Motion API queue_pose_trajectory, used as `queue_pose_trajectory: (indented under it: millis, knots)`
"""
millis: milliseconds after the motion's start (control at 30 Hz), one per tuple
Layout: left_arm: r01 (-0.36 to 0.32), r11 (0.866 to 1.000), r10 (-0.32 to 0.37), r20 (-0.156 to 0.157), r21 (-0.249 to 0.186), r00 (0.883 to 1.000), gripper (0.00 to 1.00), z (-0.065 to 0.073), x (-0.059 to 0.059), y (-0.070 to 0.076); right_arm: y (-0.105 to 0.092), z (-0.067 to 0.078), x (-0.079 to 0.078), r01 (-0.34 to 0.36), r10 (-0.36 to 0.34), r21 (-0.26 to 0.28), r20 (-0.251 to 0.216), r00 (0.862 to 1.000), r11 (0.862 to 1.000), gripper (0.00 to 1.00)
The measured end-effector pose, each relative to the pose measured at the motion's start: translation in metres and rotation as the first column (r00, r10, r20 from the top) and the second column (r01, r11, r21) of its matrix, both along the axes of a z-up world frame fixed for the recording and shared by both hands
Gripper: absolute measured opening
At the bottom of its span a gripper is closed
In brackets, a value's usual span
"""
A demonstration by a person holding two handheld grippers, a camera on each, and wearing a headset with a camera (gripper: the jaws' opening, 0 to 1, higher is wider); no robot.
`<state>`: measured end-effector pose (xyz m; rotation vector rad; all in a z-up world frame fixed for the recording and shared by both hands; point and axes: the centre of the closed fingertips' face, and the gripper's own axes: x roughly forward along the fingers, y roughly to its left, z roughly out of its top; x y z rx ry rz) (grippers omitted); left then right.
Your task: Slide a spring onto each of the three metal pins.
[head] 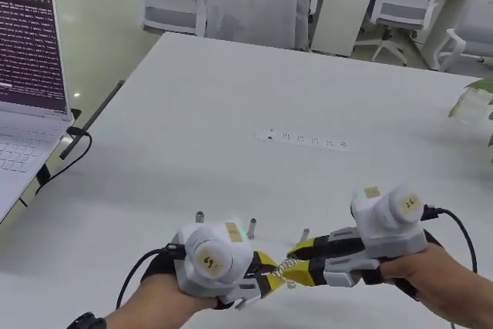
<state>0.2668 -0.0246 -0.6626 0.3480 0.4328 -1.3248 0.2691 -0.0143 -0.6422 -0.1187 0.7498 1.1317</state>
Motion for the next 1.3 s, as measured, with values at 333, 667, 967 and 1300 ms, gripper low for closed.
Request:
queue_pose_trajectory:
  millis: [333, 667, 967, 1300]
  knots:
    - [0.005, 1.0, -0.005, 0.003, -0.012, 1.0, 0.02, 0.005, -0.001, -0.002, 0.003, 0.0, -0.002, -0.107, 0.108, -0.066, 0.009, 0.994, 0.992, 0.18]
    - [0.033, 0.999, -0.033, 0.02, -0.015, 0.999, 0.02, 0.01, -0.005, -0.006, 0.004, 0.001, -0.009, -0.248, 0.253, -0.149, 0.021, 0.967, 0.957, 0.15]
    - [0.034, 0.999, -0.034, 0.015, -0.024, 0.999, 0.02, 0.013, -0.004, -0.009, 0.001, 0.0, -0.009, -0.302, 0.314, -0.199, 0.032, 0.949, 0.932, 0.14]
    - [0.04, 0.999, -0.04, 0.018, -0.026, 0.999, 0.02, 0.015, -0.002, -0.01, 0.002, 0.003, -0.011, -0.351, 0.371, -0.226, 0.053, 0.927, 0.909, 0.09]
